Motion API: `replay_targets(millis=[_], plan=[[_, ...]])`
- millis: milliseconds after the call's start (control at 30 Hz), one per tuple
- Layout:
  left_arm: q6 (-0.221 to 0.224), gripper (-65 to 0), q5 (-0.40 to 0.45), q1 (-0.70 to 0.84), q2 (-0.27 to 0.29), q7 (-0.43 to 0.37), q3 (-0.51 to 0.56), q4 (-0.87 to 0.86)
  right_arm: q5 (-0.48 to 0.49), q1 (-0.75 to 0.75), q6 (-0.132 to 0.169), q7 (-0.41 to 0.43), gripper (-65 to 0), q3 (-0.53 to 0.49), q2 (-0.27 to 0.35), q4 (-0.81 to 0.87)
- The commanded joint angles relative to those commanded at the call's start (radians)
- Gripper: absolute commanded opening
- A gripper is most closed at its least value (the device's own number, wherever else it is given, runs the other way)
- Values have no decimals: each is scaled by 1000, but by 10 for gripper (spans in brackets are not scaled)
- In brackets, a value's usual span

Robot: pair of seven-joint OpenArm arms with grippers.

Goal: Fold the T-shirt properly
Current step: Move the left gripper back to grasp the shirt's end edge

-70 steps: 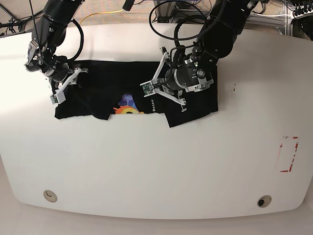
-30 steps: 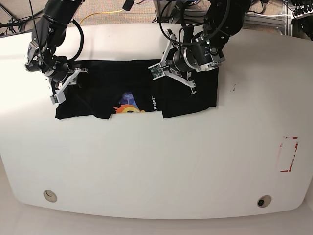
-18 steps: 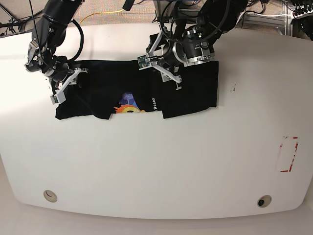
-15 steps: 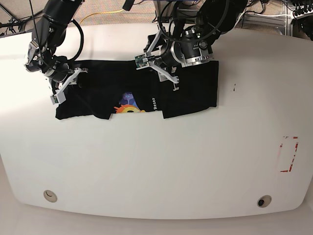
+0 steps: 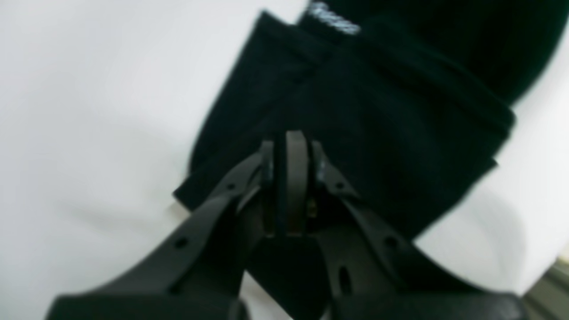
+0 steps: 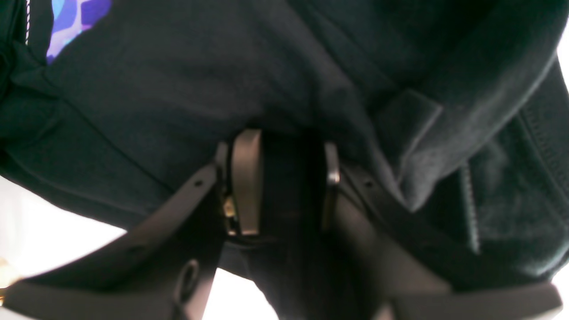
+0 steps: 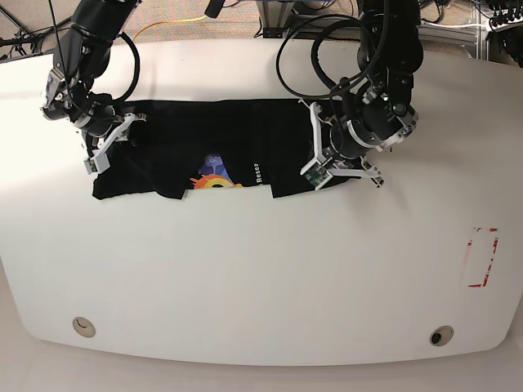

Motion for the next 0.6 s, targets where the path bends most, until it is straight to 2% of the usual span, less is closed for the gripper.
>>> replay_targets(millis=[267,400,600], plan=[[0,-642,0,-5,-20,-5,-195,-43,0,3,0,0,-479,0,2,0],[0,-642,-2,-3,-68,-5,-198,-89,0,5,0,0,-477,0,0,0],[0,-642,-2,-6,-80,-15,-198,-229,2,8,0,-2,-476,0,0,3]])
